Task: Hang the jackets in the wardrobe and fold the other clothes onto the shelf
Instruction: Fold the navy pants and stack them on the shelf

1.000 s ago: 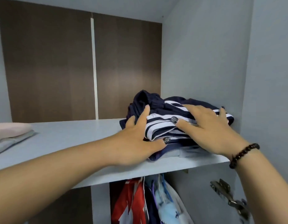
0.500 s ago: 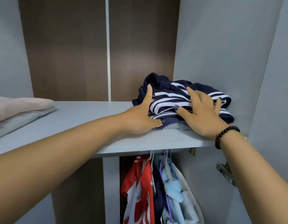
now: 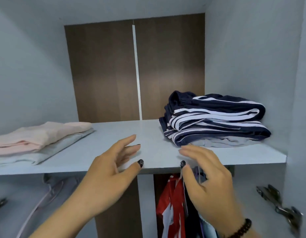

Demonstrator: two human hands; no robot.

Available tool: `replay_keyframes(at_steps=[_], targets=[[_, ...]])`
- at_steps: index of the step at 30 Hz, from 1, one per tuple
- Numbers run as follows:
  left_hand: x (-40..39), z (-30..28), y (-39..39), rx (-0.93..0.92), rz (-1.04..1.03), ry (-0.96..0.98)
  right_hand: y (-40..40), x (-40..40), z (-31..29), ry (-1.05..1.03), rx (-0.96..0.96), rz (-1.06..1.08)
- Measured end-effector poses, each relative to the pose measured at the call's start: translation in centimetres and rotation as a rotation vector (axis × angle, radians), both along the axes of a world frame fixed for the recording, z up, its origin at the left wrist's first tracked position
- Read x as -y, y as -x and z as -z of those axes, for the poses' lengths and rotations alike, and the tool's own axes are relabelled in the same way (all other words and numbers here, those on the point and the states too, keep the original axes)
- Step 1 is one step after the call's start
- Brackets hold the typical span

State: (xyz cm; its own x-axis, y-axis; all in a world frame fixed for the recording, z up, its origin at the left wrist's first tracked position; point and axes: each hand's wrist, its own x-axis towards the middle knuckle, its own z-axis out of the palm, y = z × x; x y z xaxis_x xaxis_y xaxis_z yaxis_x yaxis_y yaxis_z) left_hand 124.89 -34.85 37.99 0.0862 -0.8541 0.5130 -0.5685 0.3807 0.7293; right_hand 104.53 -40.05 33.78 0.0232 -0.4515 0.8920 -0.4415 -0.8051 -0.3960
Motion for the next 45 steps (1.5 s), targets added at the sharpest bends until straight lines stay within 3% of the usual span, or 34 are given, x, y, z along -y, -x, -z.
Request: replay_keyframes(at_steps=[9, 17, 27, 33, 37, 42, 45], targets=[[-14.0, 1.8, -4.0, -0.205, -0.041, -0.023, -1.1, -10.7, 1.5, 0.117, -0.070, 0.001], [-26.8, 3.8, -8.7, -0.096, -0.073, -0.107, -4.4, -24.0, 4.0, -0.055, -0.141, 0.026], [-39.4, 6.5, -14.1, -0.138, -0.342, -0.055, -8.4, -33.8, 4.6, -0.232, -0.382, -0.134], [-44.0, 8.5, -16.6, -0.254, -0.636, 0.064, -13.4, -35.1, 2.7, -0.148, -0.775, -0.243], [-45.1, 10.8, -17.4, -0.284, -0.725, -0.059, -17.7, -35.9, 0.7, -0.029, -0.956, -0.318], [-46.6, 13.8, -18.2, -0.326, -0.780, -0.095, -24.0, -37.7, -0.9, 0.081, -1.028, -0.370], [-46.4, 14.0, -19.6, -0.353, -0.743, -0.111, -27.8, -38.8, -2.4, 0.271, -1.038, -0.372]])
